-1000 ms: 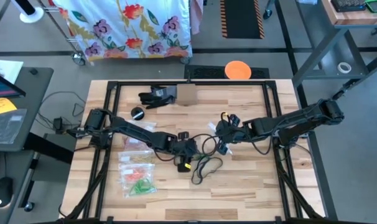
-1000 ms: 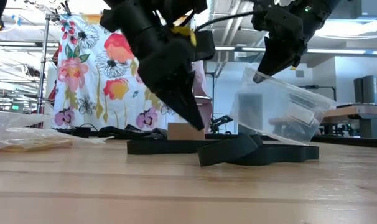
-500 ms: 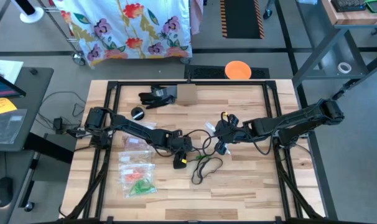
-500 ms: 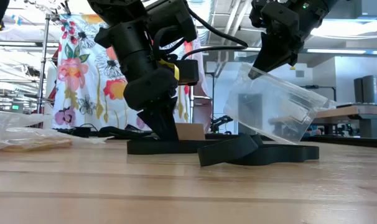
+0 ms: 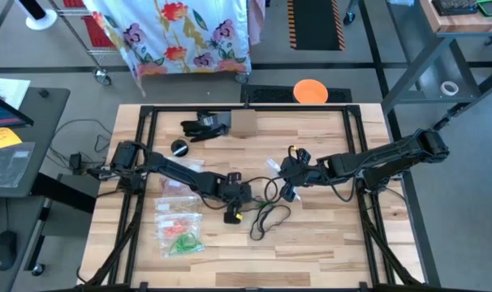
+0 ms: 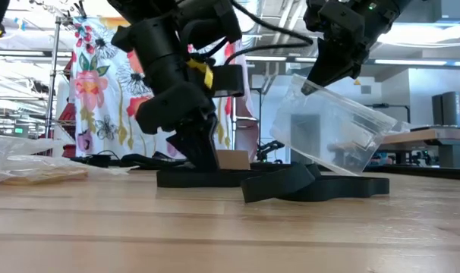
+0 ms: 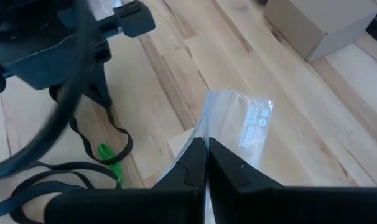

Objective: Sort rubber bands
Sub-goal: Put the black rubber band into the transparent zip bag

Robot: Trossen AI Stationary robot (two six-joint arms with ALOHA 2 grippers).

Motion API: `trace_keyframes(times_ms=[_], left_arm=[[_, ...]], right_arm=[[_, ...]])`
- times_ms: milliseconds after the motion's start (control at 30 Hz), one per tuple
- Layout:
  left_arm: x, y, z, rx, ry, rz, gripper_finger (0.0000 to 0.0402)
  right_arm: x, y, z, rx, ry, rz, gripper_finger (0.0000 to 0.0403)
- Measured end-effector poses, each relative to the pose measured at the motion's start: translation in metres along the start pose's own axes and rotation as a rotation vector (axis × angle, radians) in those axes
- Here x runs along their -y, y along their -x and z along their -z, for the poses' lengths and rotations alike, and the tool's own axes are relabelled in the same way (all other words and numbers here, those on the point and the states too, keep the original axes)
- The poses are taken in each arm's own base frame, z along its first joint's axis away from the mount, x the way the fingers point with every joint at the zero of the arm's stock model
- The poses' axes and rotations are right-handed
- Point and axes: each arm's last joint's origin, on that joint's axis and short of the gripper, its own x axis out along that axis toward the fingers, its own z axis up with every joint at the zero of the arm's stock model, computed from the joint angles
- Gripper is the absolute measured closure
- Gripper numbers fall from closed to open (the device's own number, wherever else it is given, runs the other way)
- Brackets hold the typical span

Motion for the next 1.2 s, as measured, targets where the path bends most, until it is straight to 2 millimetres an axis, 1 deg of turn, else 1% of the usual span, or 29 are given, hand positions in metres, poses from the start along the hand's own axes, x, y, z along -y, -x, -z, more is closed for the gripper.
trace_keyframes(times_ms=[167,267,333,433,567,633,700,767,867,1000,1100,1200], left_arm=[[0.014,0.01,-0.011,0.037,-0.078,0.001,0.04],[0.024,0.021,-0.021,0.088,-0.15,-0.011,0.0401],[0.03,0.032,-0.031,0.151,-0.193,-0.005,0.0401],[0.04,0.048,-0.04,0.236,-0.246,0.011,0.0401],[0.052,0.064,-0.047,0.339,-0.317,0.045,0.0401],[0.055,0.07,-0.048,0.361,-0.35,0.048,0.0401],[0.058,0.074,-0.048,0.376,-0.37,0.048,0.0401],[0.059,0.079,-0.049,0.387,-0.383,0.047,0.0401],[0.059,0.083,-0.049,0.398,-0.396,0.015,0.0401],[0.059,0.086,-0.054,0.444,-0.404,-0.072,0.0401],[0.059,0.089,-0.059,0.499,-0.42,-0.12,0.0401],[0.058,0.093,-0.065,0.561,-0.418,-0.178,0.0401]], right_arm=[[0.0,0.0,0.0,-0.001,0.0,0.0,0.0397],[0.0,0.0,0.0,-0.001,-0.004,0.0,0.0391],[-0.001,0.0,0.0,0.001,-0.051,-0.003,0.0389],[-0.001,0.0,0.0,0.001,-0.119,-0.007,0.0389],[-0.001,0.0,-0.001,0.006,-0.145,-0.014,0.0389],[-0.001,0.0,-0.003,0.018,-0.207,-0.022,0.0389],[0.001,0.001,-0.007,0.024,-0.268,-0.037,0.0389],[0.003,0.004,-0.017,0.036,-0.327,-0.057,0.0389],[0.007,0.008,-0.03,0.043,-0.364,-0.083,0.0389],[0.006,0.008,-0.031,0.037,-0.43,-0.101,0.0388],[0.006,0.006,-0.033,0.01,-0.451,-0.155,0.0388],[0.006,0.005,-0.036,0.028,-0.462,-0.18,0.0388]])
